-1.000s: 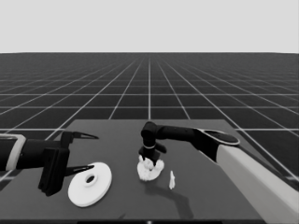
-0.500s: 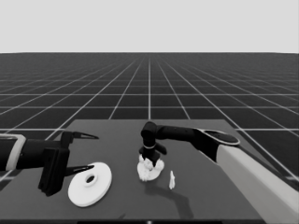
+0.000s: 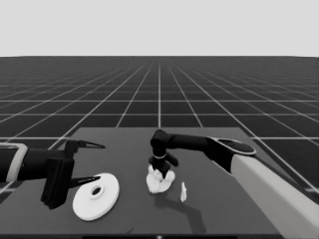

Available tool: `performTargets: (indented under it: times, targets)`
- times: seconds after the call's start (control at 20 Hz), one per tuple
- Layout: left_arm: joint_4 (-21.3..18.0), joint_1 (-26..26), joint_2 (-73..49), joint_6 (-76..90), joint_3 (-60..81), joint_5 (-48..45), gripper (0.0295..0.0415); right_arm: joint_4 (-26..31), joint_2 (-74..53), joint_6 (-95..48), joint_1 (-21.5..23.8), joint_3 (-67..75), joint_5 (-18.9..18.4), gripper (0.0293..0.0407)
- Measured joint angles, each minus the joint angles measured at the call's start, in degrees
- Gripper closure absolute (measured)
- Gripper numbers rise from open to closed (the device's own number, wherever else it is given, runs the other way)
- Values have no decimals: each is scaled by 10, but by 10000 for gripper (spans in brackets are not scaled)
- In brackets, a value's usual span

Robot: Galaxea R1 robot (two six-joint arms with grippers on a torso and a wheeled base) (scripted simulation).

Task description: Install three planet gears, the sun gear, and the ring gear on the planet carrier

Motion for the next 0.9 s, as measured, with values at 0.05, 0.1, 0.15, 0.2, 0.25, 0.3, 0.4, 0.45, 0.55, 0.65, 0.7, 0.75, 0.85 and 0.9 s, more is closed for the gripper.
performTargets:
  times: [0.05,0.1,0.15,0.2,0.25,0.3,0.4,0.45,0.55,0.65,0.7,0.75,0.85,0.9]
  targets:
    - [0,0,0,0,0,0,326,0,0,6,0,0,0,391]
    - [0,0,0,0,0,0,326,0,0,12,0,0,0,391]
    - [0,0,0,0,0,0,326,0,0,18,0,0,0,391]
    - [0,0,0,0,0,0,326,0,0,24,0,0,0,391]
    - [0,0,0,0,0,0,326,0,0,30,0,0,0,391]
    - [0,0,0,0,0,0,326,0,0,36,0,0,0,391]
    - [0,0,0,0,0,0,326,0,0,48,0,0,0,391]
    - [0,0,0,0,0,0,326,0,0,54,0,0,0,391]
    - [0,0,0,0,0,0,326,0,0,66,0,0,0,391]
    - [0,0,0,0,0,0,326,0,0,78,-1,0,0,391]
    - [0,0,0,0,0,0,326,0,0,84,-1,0,0,391]
    - [0,0,0,0,0,0,326,0,0,90,-1,0,0,391]
    - [0,0,0,0,0,0,326,0,0,102,-1,0,0,391]
    - [0,0,0,0,0,0,326,0,0,108,-2,0,0,391]
